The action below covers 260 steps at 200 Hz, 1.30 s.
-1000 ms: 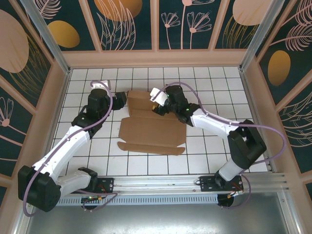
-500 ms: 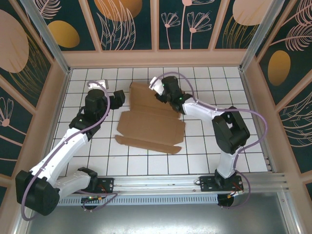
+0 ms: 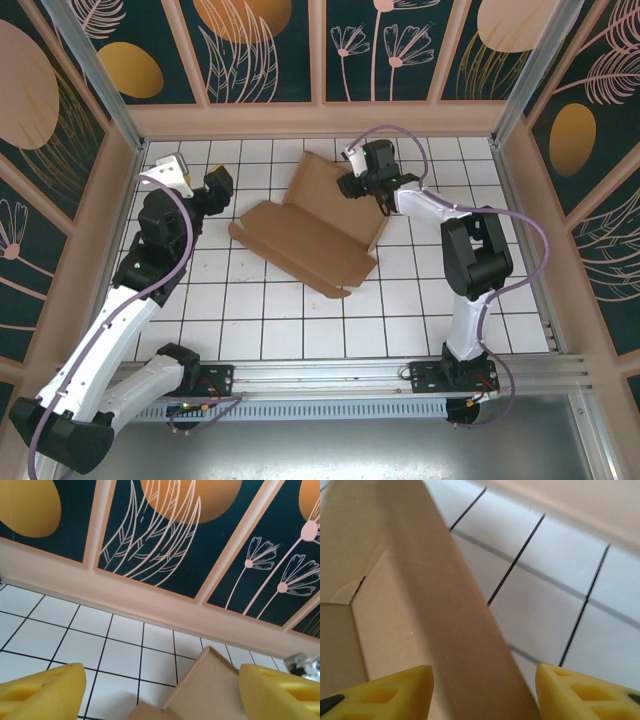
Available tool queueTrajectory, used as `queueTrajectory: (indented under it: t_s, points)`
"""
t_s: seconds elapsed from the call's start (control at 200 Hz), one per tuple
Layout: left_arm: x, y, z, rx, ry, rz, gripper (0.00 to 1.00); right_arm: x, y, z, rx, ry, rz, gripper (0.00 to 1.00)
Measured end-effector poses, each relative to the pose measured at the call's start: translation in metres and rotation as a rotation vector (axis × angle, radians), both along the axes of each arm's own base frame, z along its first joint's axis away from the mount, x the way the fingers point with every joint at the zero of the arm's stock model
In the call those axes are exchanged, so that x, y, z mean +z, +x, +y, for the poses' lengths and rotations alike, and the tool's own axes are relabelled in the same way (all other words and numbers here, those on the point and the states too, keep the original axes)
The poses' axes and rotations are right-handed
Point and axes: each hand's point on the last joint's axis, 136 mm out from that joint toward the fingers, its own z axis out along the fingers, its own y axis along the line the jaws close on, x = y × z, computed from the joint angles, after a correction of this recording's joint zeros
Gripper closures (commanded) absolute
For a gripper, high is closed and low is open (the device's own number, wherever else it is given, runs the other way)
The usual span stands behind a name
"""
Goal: Fold the paper box
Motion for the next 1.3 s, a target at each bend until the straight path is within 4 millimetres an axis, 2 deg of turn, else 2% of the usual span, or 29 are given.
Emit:
queueTrajectory:
  t_s: [0.195, 0.285, 0.32, 0.395, 0.49, 0.626, 0.726, 0.816, 0.906, 1.031, 1.106, 1.211, 1.301]
  points:
    - [-0.006, 0.003, -0.003, -0.006, -0.032, 0.018, 0.2, -0.072, -0.05, -0.019, -0.084, 0.044, 0.24, 0.56]
    - [-0.021, 0.007, -0.009, -0.025, -0.054, 0.054, 0.2, -0.09, -0.071, -0.029, -0.147, 0.064, 0.314, 0.56]
    - [-0.03, 0.009, -0.012, -0.033, -0.068, 0.072, 0.2, -0.092, -0.076, -0.032, -0.183, 0.078, 0.339, 0.53]
    - [-0.06, 0.015, -0.021, -0.061, -0.107, 0.14, 0.2, -0.089, -0.075, -0.034, -0.245, 0.121, 0.36, 0.45]
    - [-0.112, 0.019, -0.031, -0.088, -0.171, 0.26, 0.2, -0.082, -0.074, -0.035, -0.317, 0.187, 0.374, 0.38]
    - [-0.184, 0.008, -0.034, -0.087, -0.279, 0.424, 0.21, -0.081, -0.089, -0.04, -0.406, 0.274, 0.419, 0.32]
    - [-0.22, 0.006, -0.041, -0.093, -0.343, 0.512, 0.23, -0.086, -0.108, -0.046, -0.481, 0.353, 0.465, 0.31]
    - [-0.242, 0.008, -0.051, -0.112, -0.384, 0.572, 0.23, -0.087, -0.124, -0.048, -0.539, 0.439, 0.501, 0.3]
    - [-0.253, 0.011, -0.057, -0.124, -0.413, 0.601, 0.22, -0.08, -0.138, -0.035, -0.552, 0.516, 0.518, 0.27]
    - [-0.261, 0.016, -0.066, -0.15, -0.449, 0.621, 0.22, -0.062, -0.154, 0.012, -0.456, 0.598, 0.545, 0.23]
    - [-0.265, 0.019, -0.069, -0.153, -0.462, 0.634, 0.22, -0.058, -0.162, 0.027, -0.414, 0.618, 0.56, 0.19]
    - [-0.257, 0.024, -0.067, -0.149, -0.47, 0.619, 0.19, -0.05, -0.161, 0.024, -0.402, 0.606, 0.53, 0.16]
    - [-0.241, 0.031, -0.056, -0.123, -0.483, 0.578, 0.19, -0.037, -0.156, 0.012, -0.383, 0.55, 0.441, 0.16]
